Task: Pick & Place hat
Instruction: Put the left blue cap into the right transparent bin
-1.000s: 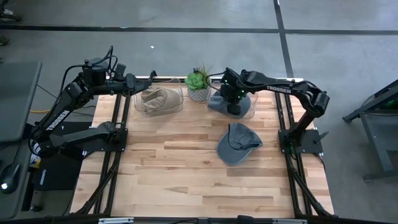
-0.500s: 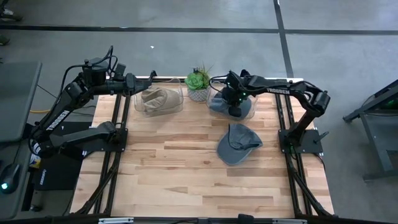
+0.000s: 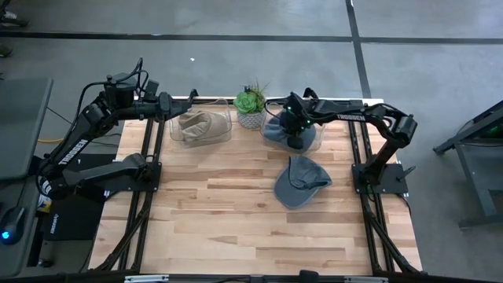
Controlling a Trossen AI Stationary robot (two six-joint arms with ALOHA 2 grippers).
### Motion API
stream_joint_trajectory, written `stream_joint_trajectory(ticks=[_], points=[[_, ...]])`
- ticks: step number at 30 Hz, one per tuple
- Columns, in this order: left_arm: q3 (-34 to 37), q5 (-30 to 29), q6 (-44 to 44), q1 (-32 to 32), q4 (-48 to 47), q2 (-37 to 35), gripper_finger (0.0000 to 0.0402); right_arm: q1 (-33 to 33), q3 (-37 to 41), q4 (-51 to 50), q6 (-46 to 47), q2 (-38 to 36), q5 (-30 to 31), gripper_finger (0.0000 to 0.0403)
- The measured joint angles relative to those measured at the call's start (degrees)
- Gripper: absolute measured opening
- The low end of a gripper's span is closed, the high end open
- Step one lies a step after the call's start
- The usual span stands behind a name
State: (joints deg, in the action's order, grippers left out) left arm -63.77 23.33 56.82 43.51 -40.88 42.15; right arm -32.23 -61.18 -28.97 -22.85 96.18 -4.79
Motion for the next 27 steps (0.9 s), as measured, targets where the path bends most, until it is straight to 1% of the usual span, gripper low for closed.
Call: stream_joint_trajectory(ticks=[7,14,16,18,20,21,23,25,26,27], points=[[0.0,-0.1,0.2,0.0,0.0,0.0,0.0303,0.4,-4.1,-3.4,0.2,-0.2,0.0,0.0075],[0.0,-0.1,0.2,0.0,0.0,0.0,0.0303,1.5,-10.0,-10.3,0.5,-0.2,0.3,0.0145],[0.0,-0.1,0.2,0.0,0.0,0.0,0.0303,1.7,-11.9,-13.5,1.1,-0.2,1.5,0.0158],[0.0,-0.1,0.2,0.0,0.0,0.0,0.0303,2.1,-13.5,-16.3,3.6,-0.3,6.0,0.0162],[0.0,-0.1,0.2,0.0,0.0,0.0,0.0303,2.2,-14.5,-19.7,6.8,-0.3,11.9,0.0153],[0.0,-0.1,0.2,0.0,0.0,0.0,0.0303,1.9,-14.7,-20.9,8.7,-0.3,13.6,0.0142],[0.0,-0.1,0.0,0.0,0.0,0.0,0.0303,1.1,-14.8,-21.2,13.6,-0.3,13.4,0.0108],[0.0,-0.1,-0.2,0.0,0.0,0.0,0.0303,-0.1,-14.8,-20.4,19.1,-0.3,10.8,0.0055],[0.0,-0.1,-0.3,0.0,0.0,0.0,0.0303,-0.5,-14.8,-20.0,21.7,-0.3,10.4,0.0029],[0.0,-0.1,-0.5,0.0,0.0,0.0,0.0303,-0.9,-14.8,-19.4,24.3,-0.3,10.5,0.0015]])
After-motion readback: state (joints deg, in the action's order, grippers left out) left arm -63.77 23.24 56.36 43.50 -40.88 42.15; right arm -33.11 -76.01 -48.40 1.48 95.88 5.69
